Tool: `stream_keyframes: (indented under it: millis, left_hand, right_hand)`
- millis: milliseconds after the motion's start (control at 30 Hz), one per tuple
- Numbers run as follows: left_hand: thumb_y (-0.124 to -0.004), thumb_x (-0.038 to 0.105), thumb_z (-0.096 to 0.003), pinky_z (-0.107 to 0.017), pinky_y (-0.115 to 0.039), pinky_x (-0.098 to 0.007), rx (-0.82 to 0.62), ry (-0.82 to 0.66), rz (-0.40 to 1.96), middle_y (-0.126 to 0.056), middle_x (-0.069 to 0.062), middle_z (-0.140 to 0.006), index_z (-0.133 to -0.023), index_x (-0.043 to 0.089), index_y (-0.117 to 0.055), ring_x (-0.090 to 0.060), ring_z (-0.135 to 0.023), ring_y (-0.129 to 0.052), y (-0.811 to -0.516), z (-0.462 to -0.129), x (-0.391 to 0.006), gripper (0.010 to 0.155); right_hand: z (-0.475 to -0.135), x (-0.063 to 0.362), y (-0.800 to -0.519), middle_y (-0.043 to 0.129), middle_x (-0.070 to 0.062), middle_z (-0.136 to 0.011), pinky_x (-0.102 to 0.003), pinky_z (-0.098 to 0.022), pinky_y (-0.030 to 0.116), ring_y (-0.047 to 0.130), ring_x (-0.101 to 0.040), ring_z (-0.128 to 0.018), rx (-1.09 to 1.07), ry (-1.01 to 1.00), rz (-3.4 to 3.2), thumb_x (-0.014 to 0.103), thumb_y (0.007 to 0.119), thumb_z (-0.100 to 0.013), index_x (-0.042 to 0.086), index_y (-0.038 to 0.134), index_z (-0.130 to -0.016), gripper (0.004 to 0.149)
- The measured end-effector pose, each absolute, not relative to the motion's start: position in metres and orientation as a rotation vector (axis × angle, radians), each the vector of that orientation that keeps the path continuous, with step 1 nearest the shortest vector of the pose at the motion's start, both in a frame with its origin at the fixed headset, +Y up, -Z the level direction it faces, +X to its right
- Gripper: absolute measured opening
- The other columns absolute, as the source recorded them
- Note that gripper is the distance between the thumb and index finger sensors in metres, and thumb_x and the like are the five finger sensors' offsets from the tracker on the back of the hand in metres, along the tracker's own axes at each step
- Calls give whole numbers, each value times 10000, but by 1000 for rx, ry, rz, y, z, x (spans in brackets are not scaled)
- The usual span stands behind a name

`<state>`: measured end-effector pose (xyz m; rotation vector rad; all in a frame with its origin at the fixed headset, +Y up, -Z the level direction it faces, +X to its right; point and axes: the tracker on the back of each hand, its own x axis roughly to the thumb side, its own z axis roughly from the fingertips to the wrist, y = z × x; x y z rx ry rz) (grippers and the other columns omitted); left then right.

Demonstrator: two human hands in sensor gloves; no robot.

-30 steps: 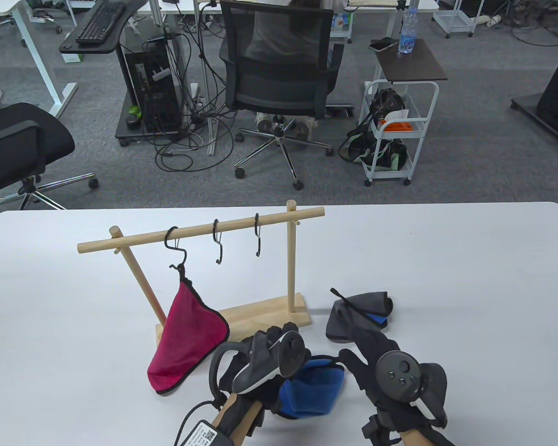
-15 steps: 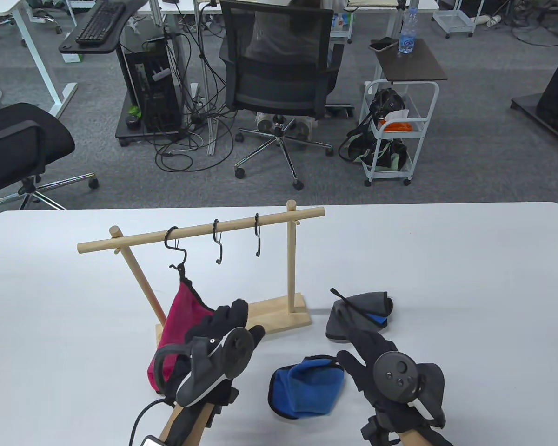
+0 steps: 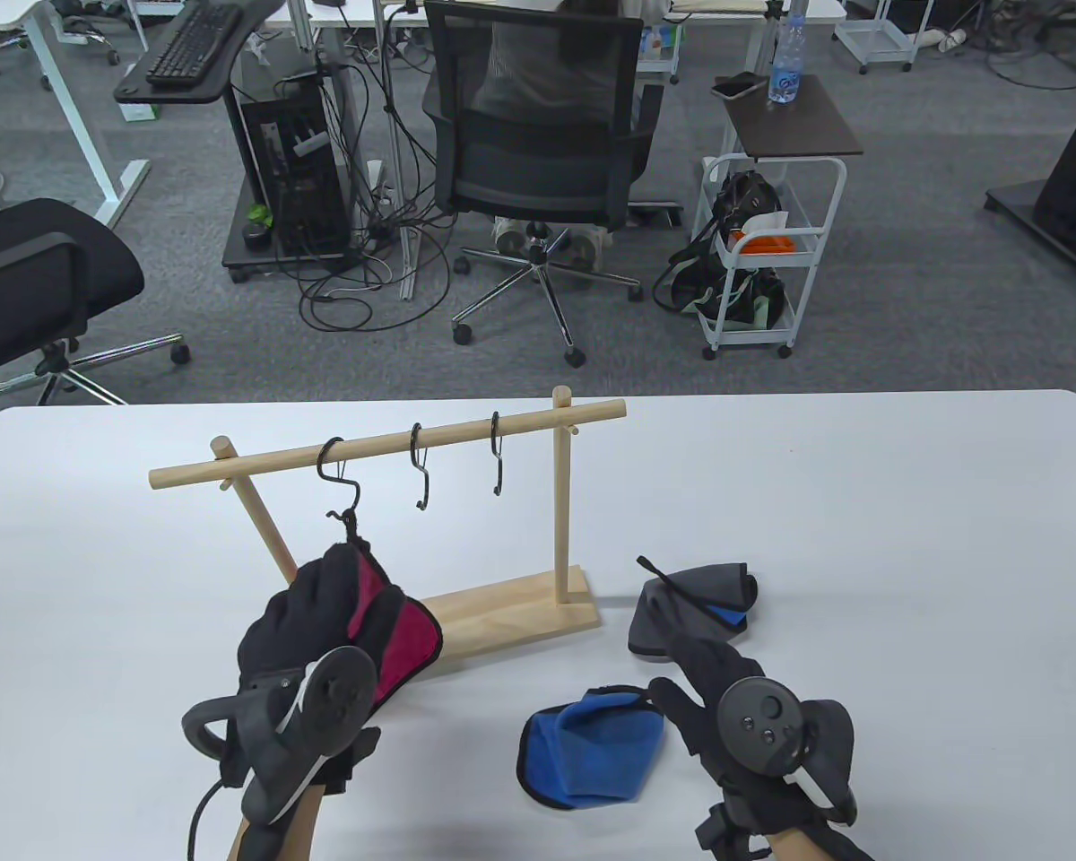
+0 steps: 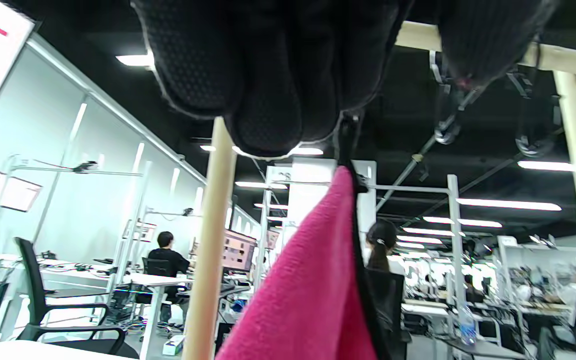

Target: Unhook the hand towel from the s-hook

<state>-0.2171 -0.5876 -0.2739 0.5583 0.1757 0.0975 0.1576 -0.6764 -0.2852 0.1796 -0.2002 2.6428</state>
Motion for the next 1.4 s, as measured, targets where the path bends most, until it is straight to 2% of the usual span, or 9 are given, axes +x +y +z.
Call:
stream_keyframes:
  millis: [267, 300, 500, 533, 567, 800, 1300, 1333, 1400]
  left_hand:
    - [-701, 663, -541, -639, -792, -476, 457, 254, 180, -833, -103, -1049, -1106, 230, -666, -327, -848, -942, -602, -292, -234, 712]
    - [-677, 693, -520, -629, -773, -511, 434, 258, 202, -828, -107, -1048, -1101, 246, -661, -355, -844, -931, -604, -296, -234, 733]
    - [-721, 636, -546, -641, -793, -474, 342, 259, 255, -844, -98, -1035, -1104, 224, -666, -320, -844, -946, -617, -317, -234, 695]
    - [-699, 661, -529, -619, -782, -500, 337, 259, 254, -854, -102, -1018, -1090, 243, -671, -336, -818, -950, -617, -318, -234, 700]
    - [-730, 618, -551, -622, -809, -457, 333, 261, 249, -871, -85, -1004, -1086, 229, -686, -298, -808, -970, -618, -319, -234, 663]
    - [-785, 474, -575, -527, -873, -372, 371, 286, 248, -985, -13, -822, -950, 257, -818, -196, -636, -1050, -614, -316, -238, 435]
    - [-791, 457, -576, -499, -879, -357, 472, 282, 255, -1002, -13, -775, -929, 246, -836, -181, -588, -1059, -579, -288, -244, 413]
    - [-770, 494, -562, -491, -864, -388, 473, 278, 255, -998, -14, -773, -921, 268, -829, -198, -583, -1053, -578, -286, -244, 429]
    - [-783, 472, -571, -495, -875, -364, 471, 272, 264, -1002, -11, -772, -925, 256, -834, -185, -583, -1057, -578, -282, -243, 418]
  right_hand:
    - [-285, 158, -676, 716, -207, -1090, -583, -715, 636, 793, -428, -923, 176, -202, 2641, 487, 759, -623, 194, 659, -1100, 569]
    - [-285, 158, -676, 716, -209, -1089, -582, -716, 636, 792, -429, -923, 176, -203, 2641, 487, 759, -622, 193, 657, -1101, 572]
    - [-285, 159, -676, 716, -208, -1090, -583, -716, 636, 792, -430, -923, 170, -215, 2642, 487, 759, -622, 192, 657, -1101, 571]
    - [-285, 159, -676, 716, -207, -1090, -583, -716, 637, 792, -429, -924, 170, -216, 2642, 487, 759, -622, 194, 658, -1100, 570]
    - [-285, 159, -676, 717, -208, -1088, -583, -717, 636, 792, -431, -922, 171, -216, 2642, 488, 759, -622, 193, 659, -1100, 571]
    - [-285, 158, -676, 716, -208, -1089, -583, -716, 637, 792, -430, -923, 183, -215, 2647, 488, 759, -622, 194, 658, -1101, 571]
    - [-283, 156, -677, 716, -207, -1090, -583, -717, 636, 792, -429, -924, 200, -215, 2649, 488, 759, -622, 194, 657, -1101, 571]
    - [-283, 156, -677, 716, -208, -1090, -583, -716, 636, 792, -430, -923, 201, -215, 2648, 488, 758, -623, 194, 658, -1101, 570]
    - [-283, 156, -677, 716, -207, -1090, -583, -716, 637, 792, -430, -923, 202, -216, 2649, 488, 758, -623, 193, 656, -1101, 571]
